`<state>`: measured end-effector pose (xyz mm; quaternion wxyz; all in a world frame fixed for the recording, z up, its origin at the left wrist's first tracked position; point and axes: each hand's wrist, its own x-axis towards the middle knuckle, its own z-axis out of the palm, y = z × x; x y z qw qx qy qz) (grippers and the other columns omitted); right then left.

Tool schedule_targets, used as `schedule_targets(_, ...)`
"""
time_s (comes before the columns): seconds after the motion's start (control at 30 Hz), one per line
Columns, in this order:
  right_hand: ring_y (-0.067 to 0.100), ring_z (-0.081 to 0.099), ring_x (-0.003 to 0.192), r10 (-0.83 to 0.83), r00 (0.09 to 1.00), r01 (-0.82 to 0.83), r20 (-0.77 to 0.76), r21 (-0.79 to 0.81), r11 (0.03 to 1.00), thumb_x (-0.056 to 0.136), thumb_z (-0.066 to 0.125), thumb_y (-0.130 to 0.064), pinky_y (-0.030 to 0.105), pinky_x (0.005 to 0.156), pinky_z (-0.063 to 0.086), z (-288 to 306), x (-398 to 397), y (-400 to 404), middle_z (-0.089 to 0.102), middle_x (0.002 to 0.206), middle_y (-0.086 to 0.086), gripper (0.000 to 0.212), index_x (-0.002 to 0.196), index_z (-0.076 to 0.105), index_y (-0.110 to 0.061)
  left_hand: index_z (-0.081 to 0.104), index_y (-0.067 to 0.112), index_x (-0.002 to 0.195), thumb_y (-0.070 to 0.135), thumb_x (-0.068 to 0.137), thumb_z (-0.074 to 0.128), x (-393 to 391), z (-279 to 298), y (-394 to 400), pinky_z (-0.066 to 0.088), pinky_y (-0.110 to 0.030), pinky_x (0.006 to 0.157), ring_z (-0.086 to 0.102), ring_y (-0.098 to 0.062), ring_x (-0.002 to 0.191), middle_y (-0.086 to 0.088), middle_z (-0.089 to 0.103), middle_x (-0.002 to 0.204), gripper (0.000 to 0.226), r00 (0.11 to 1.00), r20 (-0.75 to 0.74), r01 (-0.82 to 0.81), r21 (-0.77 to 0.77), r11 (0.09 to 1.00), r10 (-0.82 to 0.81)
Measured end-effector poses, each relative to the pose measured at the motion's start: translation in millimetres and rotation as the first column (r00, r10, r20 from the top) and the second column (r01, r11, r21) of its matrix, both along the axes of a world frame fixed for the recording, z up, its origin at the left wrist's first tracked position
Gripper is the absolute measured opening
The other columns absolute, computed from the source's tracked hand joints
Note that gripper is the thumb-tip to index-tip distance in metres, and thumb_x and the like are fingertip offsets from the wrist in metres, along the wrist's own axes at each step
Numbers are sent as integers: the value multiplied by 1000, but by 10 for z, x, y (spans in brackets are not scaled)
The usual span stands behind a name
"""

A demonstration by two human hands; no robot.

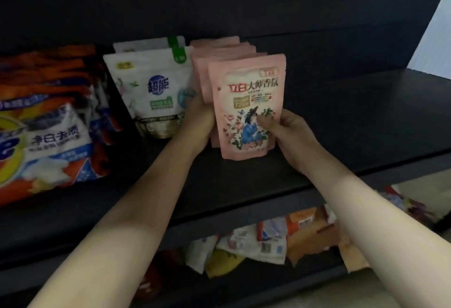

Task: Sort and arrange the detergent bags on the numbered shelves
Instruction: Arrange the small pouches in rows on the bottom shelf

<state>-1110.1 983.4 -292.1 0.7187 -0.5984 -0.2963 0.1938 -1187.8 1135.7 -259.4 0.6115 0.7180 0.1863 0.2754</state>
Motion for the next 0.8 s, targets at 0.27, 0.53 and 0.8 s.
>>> schedule_targets(0.27, 9, 69, 94, 24, 995, -20, 101, -39, 999, 87, 62, -15, 29, 79, 55, -40, -31, -16, 73, 96, -9, 18, 102, 61, -25, 62, 34, 99, 10, 86, 64, -318, -14, 154, 50, -27, 86, 60, -2, 96, 15, 66, 98, 27, 997, -63, 66, 337, 939, -48)
schedule_targets(0.53, 1, 66, 91, 76, 985, -53, 153, -148, 988, 88, 62, -17, 18, 73, 54, 77, -80, -26, 69, 102, -9, 20, 103, 57, -28, 65, 24, 109, 11, 87, 62, -392, 56, 174, 52, -39, 92, 63, -12, 102, 3, 68, 107, 25, 997, -67, 2, 363, 932, 24)
schedule_targets(0.8, 2, 62, 102, -11, 997, 23, 70, -166, 986, 84, 67, -28, 15, 83, 50, 93, -52, -201, 65, 110, -11, 35, 117, 55, -23, 65, 32, 102, 23, 94, 56, -821, -114, 3, 43, -23, 91, 58, -4, 100, 13, 63, 109, 16, 936, -211, -179, 403, 897, 281)
